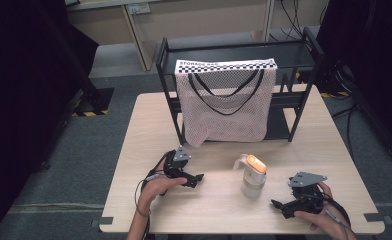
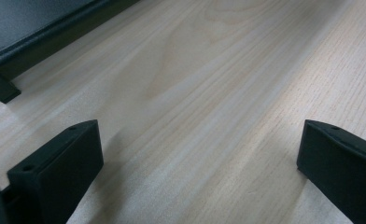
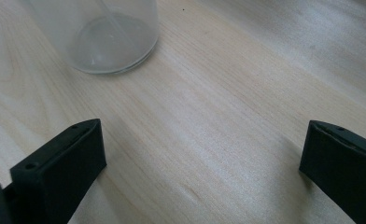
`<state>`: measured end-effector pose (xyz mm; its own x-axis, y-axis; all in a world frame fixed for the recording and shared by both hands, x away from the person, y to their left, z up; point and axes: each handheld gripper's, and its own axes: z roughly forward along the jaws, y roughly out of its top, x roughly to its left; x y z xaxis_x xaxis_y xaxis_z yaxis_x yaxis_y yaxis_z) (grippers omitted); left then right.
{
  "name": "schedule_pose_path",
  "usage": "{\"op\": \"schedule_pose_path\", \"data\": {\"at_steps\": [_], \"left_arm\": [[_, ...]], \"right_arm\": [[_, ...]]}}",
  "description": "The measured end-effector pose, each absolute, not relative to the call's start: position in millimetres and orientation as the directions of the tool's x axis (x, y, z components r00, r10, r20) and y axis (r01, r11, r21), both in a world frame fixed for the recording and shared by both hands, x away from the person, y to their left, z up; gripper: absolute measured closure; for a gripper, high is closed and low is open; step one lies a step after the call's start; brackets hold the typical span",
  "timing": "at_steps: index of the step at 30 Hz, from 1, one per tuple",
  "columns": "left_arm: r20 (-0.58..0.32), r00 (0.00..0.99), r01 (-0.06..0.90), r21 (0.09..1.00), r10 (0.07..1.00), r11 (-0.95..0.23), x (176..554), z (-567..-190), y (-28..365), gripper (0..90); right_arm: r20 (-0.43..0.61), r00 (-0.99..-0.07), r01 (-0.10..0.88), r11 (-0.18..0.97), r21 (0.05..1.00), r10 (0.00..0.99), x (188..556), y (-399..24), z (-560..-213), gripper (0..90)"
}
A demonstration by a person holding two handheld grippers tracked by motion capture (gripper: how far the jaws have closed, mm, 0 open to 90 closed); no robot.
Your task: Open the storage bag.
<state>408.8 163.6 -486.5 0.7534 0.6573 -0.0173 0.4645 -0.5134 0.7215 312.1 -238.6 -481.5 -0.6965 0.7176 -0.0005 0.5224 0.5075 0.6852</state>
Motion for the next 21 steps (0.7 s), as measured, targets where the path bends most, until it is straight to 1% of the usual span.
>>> {"op": "schedule_pose_path", "data": {"at_steps": [7,10,13,15,18,20,21], "left_arm": [[-0.023,0.763,0.460,0.722,0.646,-0.517,411,-486,165,0.1],[-0.041,0.769,0.459,0.731,0.638,-0.506,411,-486,167,0.2],[-0.032,0.780,0.445,0.730,0.624,-0.518,410,-486,167,2.9],[-0.035,0.790,0.438,0.731,0.612,-0.523,409,-485,167,3.1],[-0.026,0.805,0.410,0.747,0.593,-0.524,403,-475,166,3.1],[-0.026,0.805,0.410,0.747,0.593,-0.524,403,-475,166,2.9],[-0.033,0.809,0.398,0.765,0.587,-0.507,401,-469,167,2.9]], "right_arm": [[-0.002,-0.697,0.522,0.509,0.685,0.717,312,-239,-481,0.3],[-0.001,-0.697,0.522,0.507,0.685,0.717,312,-239,-481,0.3],[0.000,-0.697,0.522,0.507,0.685,0.717,312,-239,-481,0.3],[0.000,-0.697,0.522,0.507,0.685,0.717,312,-239,-481,0.3],[0.000,-0.697,0.522,0.507,0.685,0.717,312,-239,-481,0.3],[0.000,-0.697,0.522,0.507,0.685,0.717,312,-239,-481,0.3],[0.000,-0.697,0.522,0.507,0.685,0.717,312,-239,-481,0.3]]}}
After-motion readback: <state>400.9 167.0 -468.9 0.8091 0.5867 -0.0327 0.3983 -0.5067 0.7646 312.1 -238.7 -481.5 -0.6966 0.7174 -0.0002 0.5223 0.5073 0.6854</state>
